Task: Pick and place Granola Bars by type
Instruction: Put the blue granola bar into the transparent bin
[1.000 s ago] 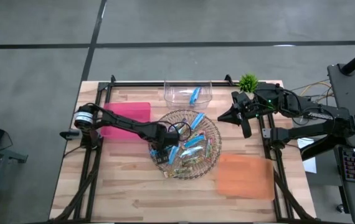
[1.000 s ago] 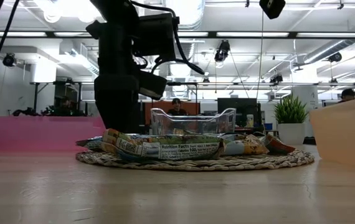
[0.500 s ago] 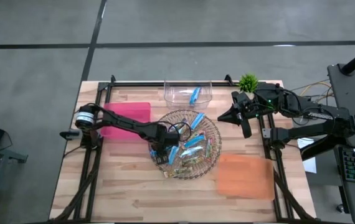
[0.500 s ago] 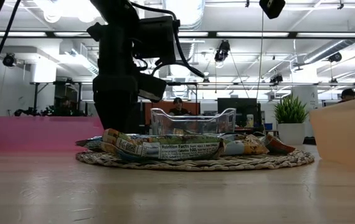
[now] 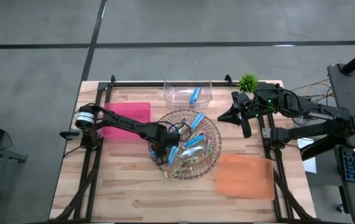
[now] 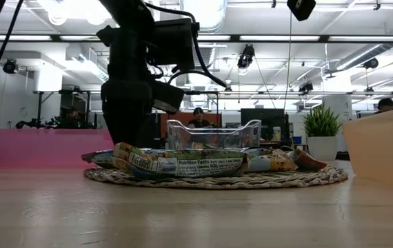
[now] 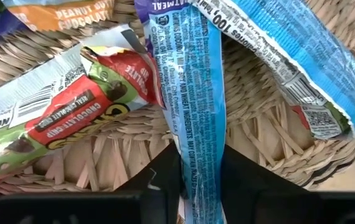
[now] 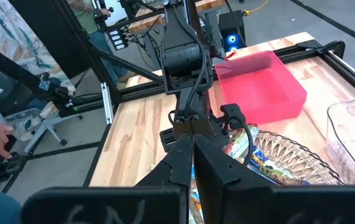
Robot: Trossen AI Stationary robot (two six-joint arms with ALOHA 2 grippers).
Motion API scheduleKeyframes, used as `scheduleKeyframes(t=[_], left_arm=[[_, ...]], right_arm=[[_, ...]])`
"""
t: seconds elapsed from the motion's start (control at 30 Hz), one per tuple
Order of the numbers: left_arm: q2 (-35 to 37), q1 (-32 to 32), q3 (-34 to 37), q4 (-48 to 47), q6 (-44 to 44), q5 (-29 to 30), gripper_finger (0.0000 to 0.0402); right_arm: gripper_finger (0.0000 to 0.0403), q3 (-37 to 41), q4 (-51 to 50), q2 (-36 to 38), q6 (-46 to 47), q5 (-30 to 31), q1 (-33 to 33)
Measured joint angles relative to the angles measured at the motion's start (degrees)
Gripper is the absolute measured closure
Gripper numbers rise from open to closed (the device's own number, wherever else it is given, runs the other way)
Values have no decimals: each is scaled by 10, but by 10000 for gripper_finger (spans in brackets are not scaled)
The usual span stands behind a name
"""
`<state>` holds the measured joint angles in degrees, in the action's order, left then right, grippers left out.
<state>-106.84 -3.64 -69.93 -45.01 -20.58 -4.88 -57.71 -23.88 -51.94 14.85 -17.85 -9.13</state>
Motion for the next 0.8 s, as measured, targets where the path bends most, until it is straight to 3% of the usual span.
scheduleKeyframes(t=[0.8], left_arm=[[1, 0, -61, -103, 15, -3, 331]], right_arm=[[394, 0, 0, 0, 0, 0, 0]])
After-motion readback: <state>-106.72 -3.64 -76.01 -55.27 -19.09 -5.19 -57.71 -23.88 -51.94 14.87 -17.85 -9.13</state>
